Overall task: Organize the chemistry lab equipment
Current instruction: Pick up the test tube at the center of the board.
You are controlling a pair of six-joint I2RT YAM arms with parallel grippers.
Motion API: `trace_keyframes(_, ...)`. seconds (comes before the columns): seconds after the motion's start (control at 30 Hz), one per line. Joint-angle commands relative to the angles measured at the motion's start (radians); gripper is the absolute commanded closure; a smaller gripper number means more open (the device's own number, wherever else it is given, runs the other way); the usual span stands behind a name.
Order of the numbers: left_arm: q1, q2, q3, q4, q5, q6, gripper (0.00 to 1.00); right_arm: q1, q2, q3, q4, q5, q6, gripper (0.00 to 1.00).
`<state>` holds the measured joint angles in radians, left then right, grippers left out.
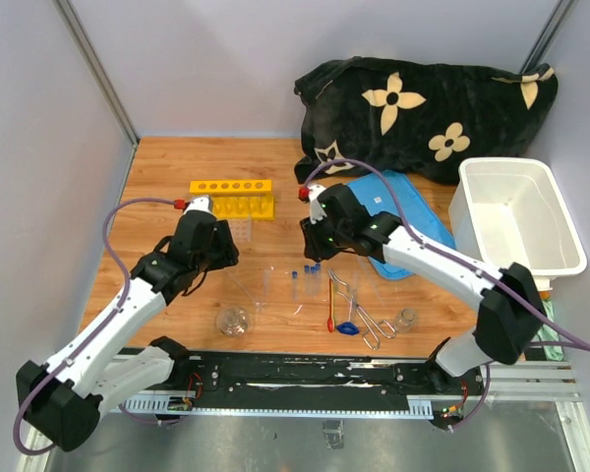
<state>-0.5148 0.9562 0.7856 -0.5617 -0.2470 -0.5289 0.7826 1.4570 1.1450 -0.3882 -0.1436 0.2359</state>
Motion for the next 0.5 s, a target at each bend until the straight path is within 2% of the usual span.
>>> trace_keyframes(0.0, 0.043, -0.062, -0.014, -0.073, -0.027, -0.028, 0.42, 0.061, 0.119, 0.134, 0.011, -0.098, 0.029, 0.71)
trace_keyframes(0.23, 0.044, -0.122, -0.044, -0.073, 0.000, -0.039, 0.42, 0.116, 0.399, 0.345, -0.059, -0.169, 0.044, 0.73)
trace_keyframes(0.47, 0.044, -0.154, -0.042, -0.079, 0.017, -0.028, 0.42, 0.118, 0.457, 0.333, -0.052, -0.174, 0.067, 0.73)
